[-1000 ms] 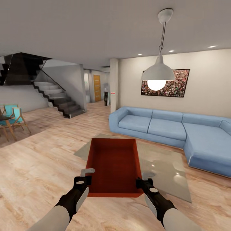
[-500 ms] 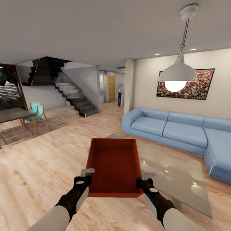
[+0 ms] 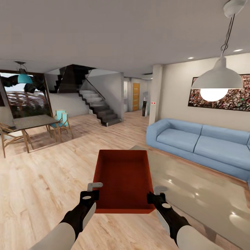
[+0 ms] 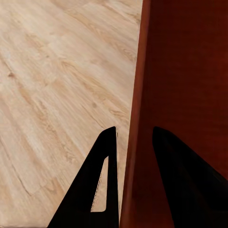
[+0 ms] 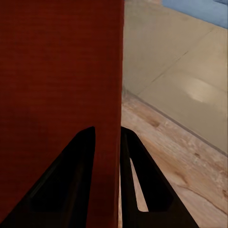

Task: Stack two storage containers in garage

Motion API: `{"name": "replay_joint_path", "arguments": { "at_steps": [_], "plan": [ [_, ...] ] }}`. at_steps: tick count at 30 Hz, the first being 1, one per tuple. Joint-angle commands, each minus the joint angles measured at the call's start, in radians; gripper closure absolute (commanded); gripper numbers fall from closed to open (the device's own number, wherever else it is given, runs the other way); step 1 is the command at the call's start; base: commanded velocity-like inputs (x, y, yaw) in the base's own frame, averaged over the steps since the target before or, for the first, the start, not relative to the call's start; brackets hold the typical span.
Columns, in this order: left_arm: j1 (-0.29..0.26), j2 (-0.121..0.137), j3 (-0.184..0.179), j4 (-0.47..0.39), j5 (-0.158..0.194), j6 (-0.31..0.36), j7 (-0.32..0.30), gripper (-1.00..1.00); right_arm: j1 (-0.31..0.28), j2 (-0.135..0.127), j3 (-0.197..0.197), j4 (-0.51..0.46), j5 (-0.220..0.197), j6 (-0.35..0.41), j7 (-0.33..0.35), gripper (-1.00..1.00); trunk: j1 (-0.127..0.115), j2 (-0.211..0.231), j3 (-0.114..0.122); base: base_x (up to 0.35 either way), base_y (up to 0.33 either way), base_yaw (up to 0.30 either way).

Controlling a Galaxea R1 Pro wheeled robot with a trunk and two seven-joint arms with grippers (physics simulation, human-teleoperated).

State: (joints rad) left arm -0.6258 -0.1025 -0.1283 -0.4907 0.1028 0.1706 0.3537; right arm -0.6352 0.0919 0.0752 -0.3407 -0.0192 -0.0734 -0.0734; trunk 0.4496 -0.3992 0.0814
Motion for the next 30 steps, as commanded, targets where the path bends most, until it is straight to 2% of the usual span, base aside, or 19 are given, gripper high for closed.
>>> {"name": "replay_joint_path", "arguments": {
  "at_steps": [1,30],
  "plan": [
    [-0.001,0.001,0.017,-0.004,-0.003,0.006,0.013,1.00,0.000,-0.001,-0.011,0.001,-0.001,-0.003,-0.009,1.00,0.000,-0.001,0.000,0.000,0.000,0.300],
    [-0.001,0.000,0.016,-0.009,-0.003,0.006,0.013,1.00,0.000,-0.001,-0.011,0.002,0.001,-0.003,-0.009,1.00,0.000,-0.001,0.008,0.000,0.000,0.300]
  ]
}}
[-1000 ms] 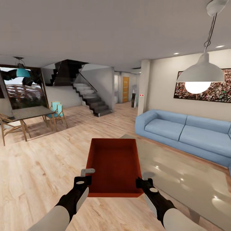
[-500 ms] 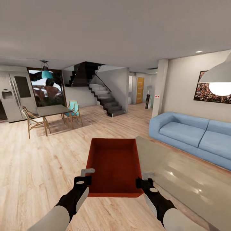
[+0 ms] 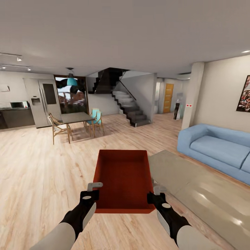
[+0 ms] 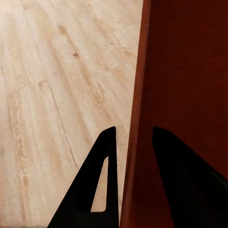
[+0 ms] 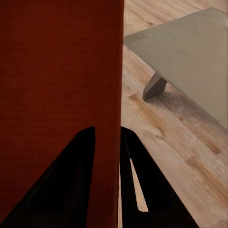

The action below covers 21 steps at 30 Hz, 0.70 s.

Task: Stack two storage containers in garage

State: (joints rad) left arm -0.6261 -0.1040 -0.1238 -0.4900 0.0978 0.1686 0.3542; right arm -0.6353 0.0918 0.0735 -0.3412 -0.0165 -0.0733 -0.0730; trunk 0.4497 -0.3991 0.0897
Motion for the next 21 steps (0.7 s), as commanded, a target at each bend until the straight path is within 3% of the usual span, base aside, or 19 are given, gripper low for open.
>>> {"name": "replay_joint_path", "arguments": {
  "at_steps": [1,6,12,21],
  "plan": [
    [-0.001,0.001,0.012,-0.009,0.002,0.008,0.012,1.00,0.000,-0.001,-0.009,0.002,-0.001,-0.003,-0.009,1.00,0.000,-0.001,-0.001,0.000,0.000,0.300],
    [-0.001,0.002,0.012,-0.007,0.002,0.008,0.011,1.00,0.000,-0.001,-0.009,0.002,-0.002,-0.003,-0.009,1.00,0.000,-0.001,-0.001,0.075,0.000,0.300],
    [-0.001,0.003,0.014,-0.007,0.002,0.009,0.002,1.00,0.000,-0.001,-0.009,0.002,-0.002,-0.003,-0.008,1.00,0.000,-0.001,-0.001,0.285,0.000,0.287],
    [-0.001,0.004,0.015,-0.006,0.003,0.011,-0.001,1.00,0.000,-0.001,-0.009,0.002,-0.002,-0.005,-0.008,1.00,0.000,-0.001,-0.001,0.322,0.000,0.042]
  ]
}}
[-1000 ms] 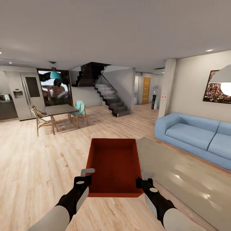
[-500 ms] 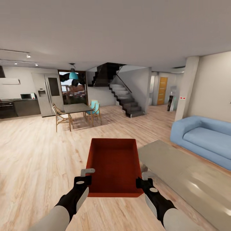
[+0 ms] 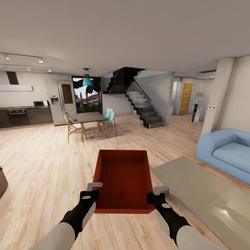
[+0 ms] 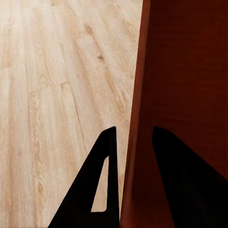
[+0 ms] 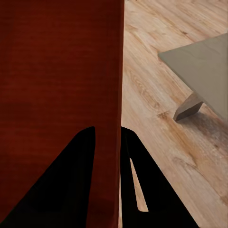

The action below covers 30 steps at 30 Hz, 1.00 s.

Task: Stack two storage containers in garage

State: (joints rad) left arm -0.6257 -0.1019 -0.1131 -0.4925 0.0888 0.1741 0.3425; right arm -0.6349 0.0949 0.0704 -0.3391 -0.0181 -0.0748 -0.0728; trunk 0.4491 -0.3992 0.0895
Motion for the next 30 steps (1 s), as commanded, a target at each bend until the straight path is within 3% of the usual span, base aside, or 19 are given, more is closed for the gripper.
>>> {"name": "replay_joint_path", "arguments": {
  "at_steps": [1,30],
  "plan": [
    [-0.001,0.002,0.004,-0.003,0.012,0.005,0.011,1.00,0.000,-0.004,-0.006,0.000,0.000,-0.003,-0.009,1.00,0.001,-0.001,0.000,0.323,0.000,0.002],
    [-0.001,0.002,0.004,-0.003,0.013,0.004,0.011,1.00,0.000,-0.004,-0.007,0.001,-0.002,-0.004,-0.010,1.00,0.001,-0.001,0.000,0.323,0.000,0.015]
  ]
}}
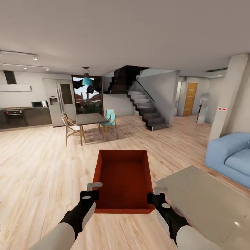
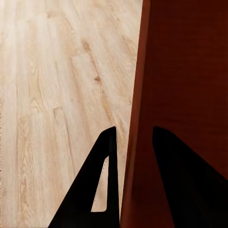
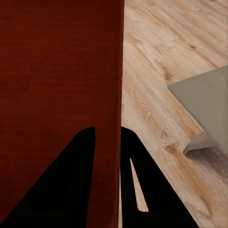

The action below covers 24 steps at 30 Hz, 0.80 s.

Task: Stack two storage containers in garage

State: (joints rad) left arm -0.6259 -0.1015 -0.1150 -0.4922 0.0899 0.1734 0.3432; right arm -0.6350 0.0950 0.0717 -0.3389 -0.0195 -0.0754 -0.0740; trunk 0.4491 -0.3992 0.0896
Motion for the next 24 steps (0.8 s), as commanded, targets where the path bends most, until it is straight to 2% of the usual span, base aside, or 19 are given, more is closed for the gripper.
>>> {"name": "replay_joint_path", "arguments": {
  "at_steps": [1,9,24],
  "plan": [
    [-0.001,0.002,0.006,-0.003,0.012,0.005,0.011,1.00,0.000,-0.004,-0.009,0.000,-0.001,-0.003,-0.009,1.00,0.001,-0.001,0.000,0.323,0.000,0.221],
    [-0.001,0.002,0.006,-0.003,0.013,0.005,0.011,1.00,0.000,-0.005,-0.009,0.000,-0.002,-0.004,-0.009,1.00,0.001,-0.001,0.000,0.323,0.000,0.241],
    [-0.001,0.002,0.006,-0.003,0.013,0.006,0.011,1.00,0.000,-0.004,-0.009,0.000,-0.001,-0.002,-0.009,1.00,0.001,-0.001,0.000,0.323,0.000,0.009]
  ]
}}
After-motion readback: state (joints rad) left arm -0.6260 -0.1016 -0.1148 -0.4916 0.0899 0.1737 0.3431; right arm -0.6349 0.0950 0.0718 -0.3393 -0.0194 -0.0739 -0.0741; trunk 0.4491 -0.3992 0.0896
